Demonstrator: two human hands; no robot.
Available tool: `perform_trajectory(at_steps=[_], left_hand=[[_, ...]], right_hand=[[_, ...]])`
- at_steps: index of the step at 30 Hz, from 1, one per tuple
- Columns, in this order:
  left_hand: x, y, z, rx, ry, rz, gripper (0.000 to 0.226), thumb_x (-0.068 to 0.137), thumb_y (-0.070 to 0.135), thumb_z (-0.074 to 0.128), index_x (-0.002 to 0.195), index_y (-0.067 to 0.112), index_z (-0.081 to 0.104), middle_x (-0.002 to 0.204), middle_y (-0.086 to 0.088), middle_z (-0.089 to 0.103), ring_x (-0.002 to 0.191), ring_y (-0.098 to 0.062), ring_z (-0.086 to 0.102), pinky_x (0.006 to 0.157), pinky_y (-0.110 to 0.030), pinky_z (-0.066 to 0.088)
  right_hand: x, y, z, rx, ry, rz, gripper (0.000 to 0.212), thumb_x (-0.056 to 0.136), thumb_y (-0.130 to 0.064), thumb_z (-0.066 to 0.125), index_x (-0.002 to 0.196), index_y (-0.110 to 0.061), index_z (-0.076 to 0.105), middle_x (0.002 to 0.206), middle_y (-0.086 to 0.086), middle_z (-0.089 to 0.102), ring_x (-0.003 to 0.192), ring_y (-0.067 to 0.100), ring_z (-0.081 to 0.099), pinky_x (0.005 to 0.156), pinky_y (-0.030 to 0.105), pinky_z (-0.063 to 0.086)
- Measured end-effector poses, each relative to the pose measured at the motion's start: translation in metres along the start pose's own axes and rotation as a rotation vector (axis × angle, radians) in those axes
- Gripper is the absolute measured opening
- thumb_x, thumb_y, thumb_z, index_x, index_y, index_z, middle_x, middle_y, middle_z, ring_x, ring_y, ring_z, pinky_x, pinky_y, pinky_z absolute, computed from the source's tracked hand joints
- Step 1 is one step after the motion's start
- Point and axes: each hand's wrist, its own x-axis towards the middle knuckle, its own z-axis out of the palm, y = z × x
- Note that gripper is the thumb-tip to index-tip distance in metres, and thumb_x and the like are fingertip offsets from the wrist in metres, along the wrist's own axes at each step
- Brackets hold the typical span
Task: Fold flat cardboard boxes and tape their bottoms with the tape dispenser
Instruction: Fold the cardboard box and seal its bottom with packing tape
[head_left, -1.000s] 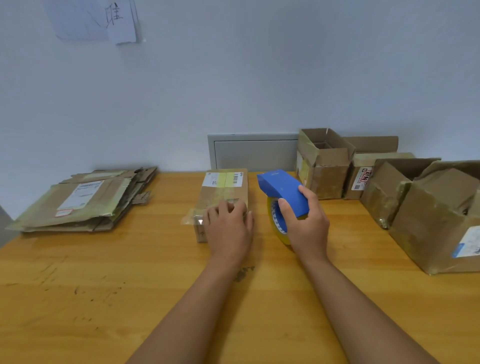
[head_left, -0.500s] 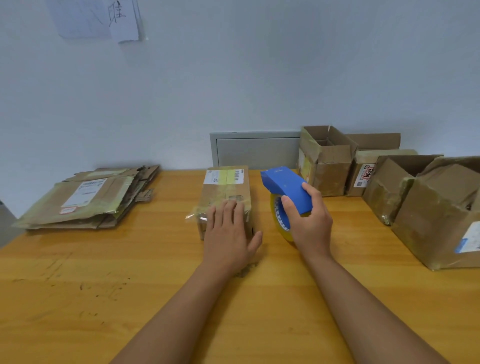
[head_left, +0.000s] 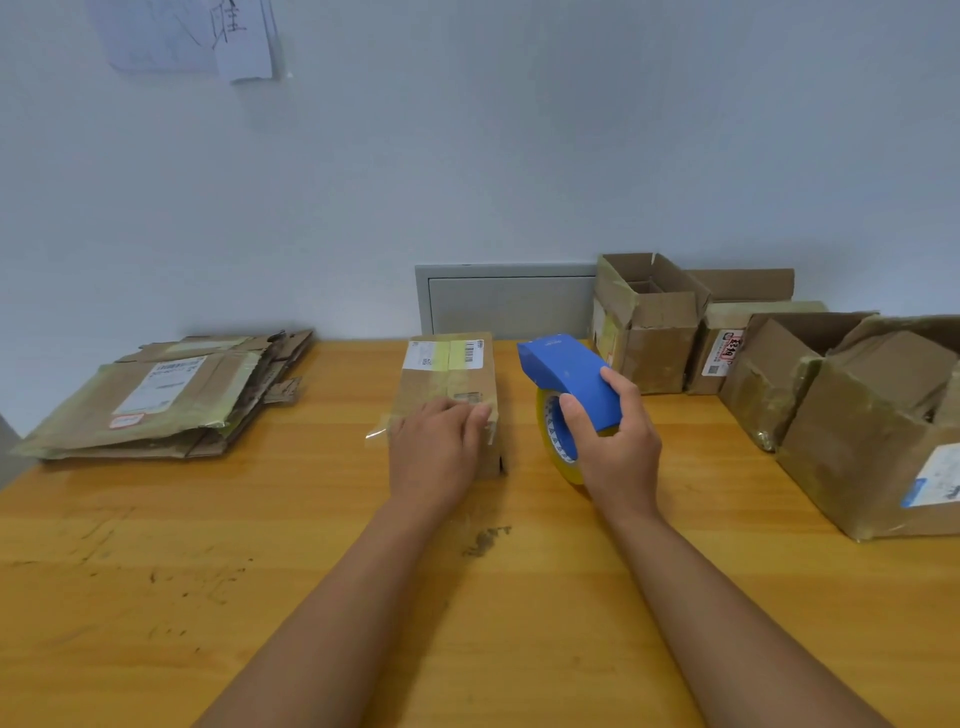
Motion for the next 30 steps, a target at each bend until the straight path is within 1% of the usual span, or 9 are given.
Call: perform_trajectory(at_steps=[2,7,10,13,15,19,22,26,30], left_hand=[[0.008,-0.002,-0.001,0.021,-0.018,0.002,0.033,0.101,0.046,0.046,0.105,0.030,0.075,0.097,0.010,0.061,0.094,-0.015,0.053,0.077,-0.034,0.027],[0.012,-0.014,0.004,-0.049,-0.001,0.065,0.026,0.092,0.051,0.060,0.105,0.032,0.073,0.093,0.017,0.050,0.089,-0.004,0.040,0.076,-0.031,0.018],[0.006,-0.013,0.007,-0.004,0.072,0.147,0.024,0.089,0.048,0.064,0.101,0.029,0.074,0.092,0.014,0.054,0.091,-0.012,0.048,0.073,-0.032,0.016],[0.003,-0.012,0.010,0.045,0.117,0.178,0.023,0.087,0.047,0.067,0.096,0.027,0.074,0.092,0.009,0.059,0.091,-0.020,0.054,0.071,-0.031,0.015],[0.002,-0.015,0.012,0.064,0.134,0.196,0.024,0.085,0.047,0.069,0.097,0.026,0.073,0.093,0.007,0.060,0.092,-0.021,0.053,0.074,-0.032,0.017],[-0.001,-0.013,0.017,0.135,0.165,0.220,0.025,0.086,0.047,0.068,0.095,0.024,0.072,0.092,0.004,0.062,0.089,-0.023,0.056,0.075,-0.037,0.031],[-0.002,-0.013,0.017,0.179,0.174,0.236,0.032,0.088,0.053,0.062,0.098,0.023,0.072,0.094,0.003,0.063,0.088,-0.023,0.056,0.075,-0.038,0.034],[-0.003,-0.011,0.017,0.267,0.158,0.275,0.042,0.091,0.056,0.051,0.097,0.020,0.070,0.095,0.000,0.065,0.086,-0.026,0.060,0.073,-0.040,0.039],[-0.002,-0.015,0.014,0.227,0.177,0.268,0.036,0.092,0.050,0.059,0.105,0.018,0.070,0.098,0.001,0.070,0.088,-0.024,0.063,0.074,-0.040,0.044]], right_hand=[[0.000,0.000,-0.001,0.005,0.000,-0.004,0.052,0.089,-0.047,0.068,0.135,-0.029,0.051,0.114,-0.008,0.053,0.097,0.013,0.054,0.071,0.017,0.043],[0.001,0.001,0.002,-0.010,0.001,0.000,0.052,0.089,-0.049,0.069,0.134,-0.029,0.052,0.114,-0.008,0.054,0.097,0.013,0.054,0.071,0.013,0.041],[0.001,0.001,0.003,-0.010,0.005,0.001,0.052,0.089,-0.048,0.069,0.134,-0.029,0.052,0.114,-0.008,0.053,0.097,0.011,0.053,0.071,0.011,0.040],[0.001,0.002,0.002,-0.003,0.004,0.002,0.051,0.089,-0.047,0.069,0.135,-0.030,0.052,0.113,-0.008,0.053,0.095,0.009,0.053,0.069,0.009,0.039],[0.000,0.001,0.002,-0.005,0.002,0.004,0.052,0.089,-0.048,0.069,0.135,-0.030,0.051,0.114,-0.008,0.053,0.095,0.009,0.053,0.069,0.009,0.039],[0.000,0.001,0.003,-0.020,0.001,0.009,0.053,0.089,-0.049,0.068,0.136,-0.029,0.051,0.114,-0.007,0.054,0.096,0.010,0.053,0.067,0.006,0.039],[0.000,0.000,0.001,-0.008,0.002,0.005,0.053,0.089,-0.049,0.069,0.135,-0.030,0.051,0.116,-0.007,0.054,0.097,0.010,0.053,0.067,0.005,0.040],[-0.001,-0.001,0.001,-0.006,-0.002,0.012,0.053,0.089,-0.050,0.068,0.135,-0.030,0.051,0.115,-0.006,0.055,0.096,0.011,0.054,0.067,0.009,0.039],[-0.001,-0.002,0.000,0.002,-0.004,0.007,0.054,0.088,-0.052,0.067,0.134,-0.030,0.051,0.115,-0.005,0.055,0.095,0.011,0.054,0.066,0.005,0.040]])
